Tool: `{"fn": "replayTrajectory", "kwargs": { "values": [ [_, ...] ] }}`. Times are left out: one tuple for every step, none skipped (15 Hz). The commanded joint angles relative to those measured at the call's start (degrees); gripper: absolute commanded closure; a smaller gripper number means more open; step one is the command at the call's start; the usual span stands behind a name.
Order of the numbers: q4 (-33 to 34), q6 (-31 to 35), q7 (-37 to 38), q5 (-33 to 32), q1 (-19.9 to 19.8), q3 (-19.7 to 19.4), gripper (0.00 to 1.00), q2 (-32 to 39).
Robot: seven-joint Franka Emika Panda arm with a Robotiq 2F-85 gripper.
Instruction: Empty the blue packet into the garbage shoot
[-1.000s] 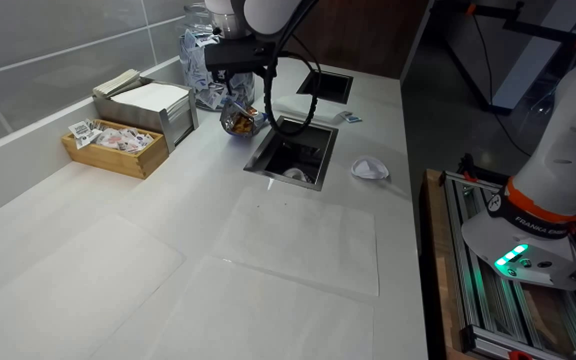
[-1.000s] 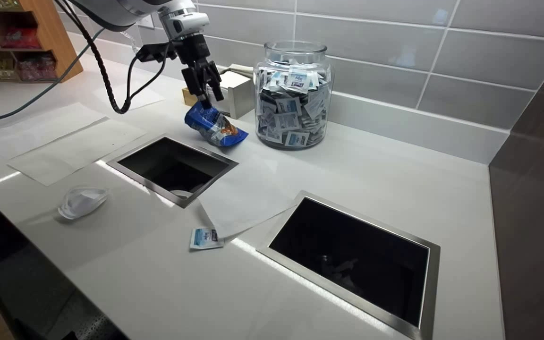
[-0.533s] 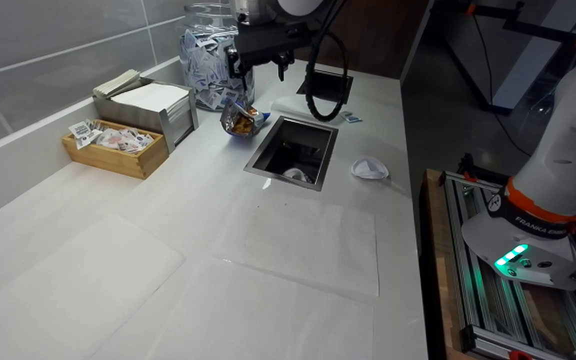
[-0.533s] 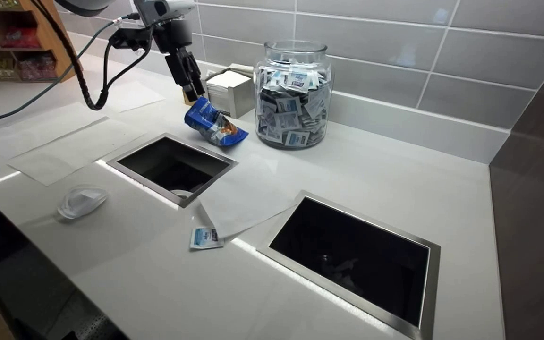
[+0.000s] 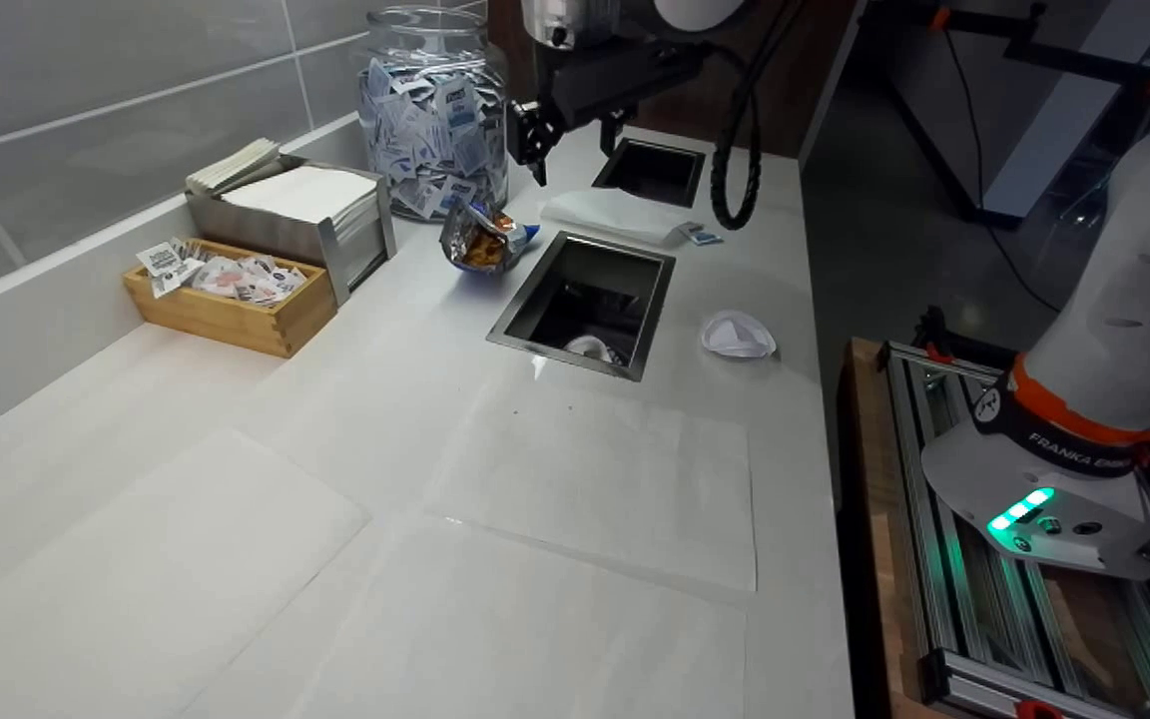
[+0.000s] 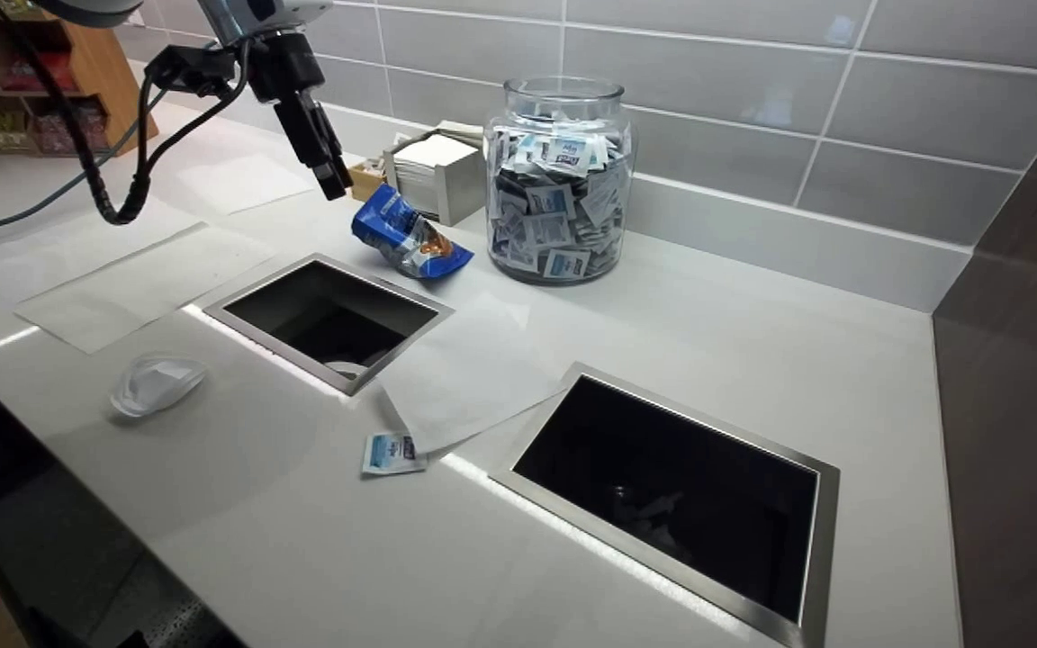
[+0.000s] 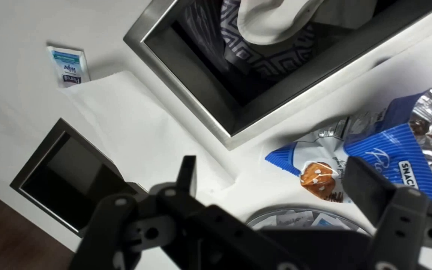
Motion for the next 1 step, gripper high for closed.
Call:
{"fn": "replayTrajectory", "kwargs": {
  "values": [
    [-0.4, -0.1, -0.1, -0.1, -0.9, 0.9, 0.0, -0.5]
  ]
}}
